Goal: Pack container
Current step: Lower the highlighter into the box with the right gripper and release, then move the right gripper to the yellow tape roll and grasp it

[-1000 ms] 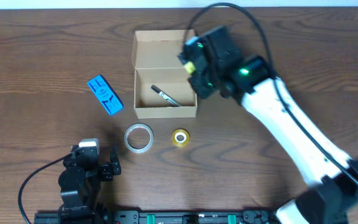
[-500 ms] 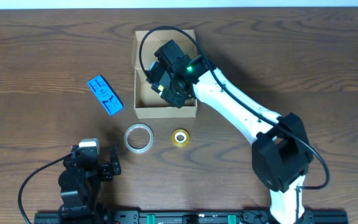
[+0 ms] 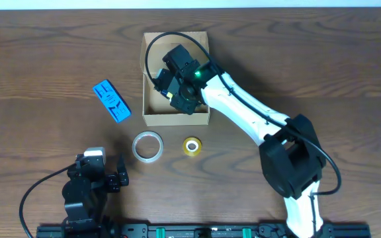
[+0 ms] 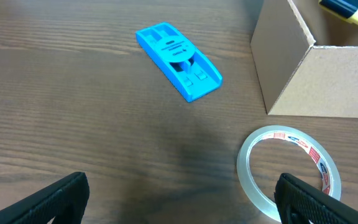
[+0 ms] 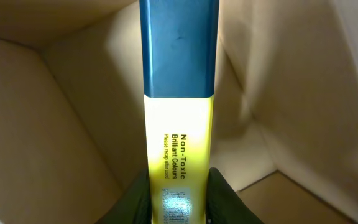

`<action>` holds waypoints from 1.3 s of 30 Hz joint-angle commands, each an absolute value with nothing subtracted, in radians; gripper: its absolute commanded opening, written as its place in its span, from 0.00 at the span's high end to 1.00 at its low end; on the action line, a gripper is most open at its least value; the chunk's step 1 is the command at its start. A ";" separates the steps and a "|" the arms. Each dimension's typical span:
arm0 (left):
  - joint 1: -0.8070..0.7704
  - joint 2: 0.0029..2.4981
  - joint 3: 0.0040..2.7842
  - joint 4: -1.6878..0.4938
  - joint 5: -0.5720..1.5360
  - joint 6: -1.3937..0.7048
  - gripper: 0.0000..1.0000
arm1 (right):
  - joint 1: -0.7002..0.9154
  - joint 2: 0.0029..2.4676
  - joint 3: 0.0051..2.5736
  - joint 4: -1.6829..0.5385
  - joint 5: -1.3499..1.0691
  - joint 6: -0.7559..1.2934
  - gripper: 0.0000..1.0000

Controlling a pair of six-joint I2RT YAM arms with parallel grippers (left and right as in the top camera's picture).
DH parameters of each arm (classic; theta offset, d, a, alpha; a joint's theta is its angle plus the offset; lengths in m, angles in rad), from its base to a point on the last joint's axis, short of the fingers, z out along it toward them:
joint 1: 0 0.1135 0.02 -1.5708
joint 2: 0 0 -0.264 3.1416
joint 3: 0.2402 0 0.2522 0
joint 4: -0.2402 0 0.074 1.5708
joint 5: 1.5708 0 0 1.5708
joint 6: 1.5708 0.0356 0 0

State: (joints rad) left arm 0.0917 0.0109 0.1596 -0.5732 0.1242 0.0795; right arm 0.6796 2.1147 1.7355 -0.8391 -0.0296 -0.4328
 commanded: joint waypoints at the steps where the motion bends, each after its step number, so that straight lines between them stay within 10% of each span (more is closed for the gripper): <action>1: 0.098 0.004 0.152 -0.571 0.127 0.091 0.05 | 0.686 2.127 1.756 -0.818 -0.030 -0.445 0.76; 7: 0.098 0.004 0.152 -0.572 0.127 0.091 0.05 | 0.686 2.127 1.756 -0.781 -0.030 -0.445 0.58; 18: 0.098 0.004 0.152 -0.572 0.127 0.091 0.05 | 0.687 2.046 1.822 -0.827 -0.031 -0.347 0.54; 29: 0.098 0.004 0.152 -0.572 0.127 0.090 0.05 | 0.684 1.745 1.842 -1.115 0.081 -0.030 0.05; 39: 0.098 0.004 0.152 -0.572 0.127 0.090 0.05 | 0.696 1.583 1.496 -1.203 0.199 0.430 0.01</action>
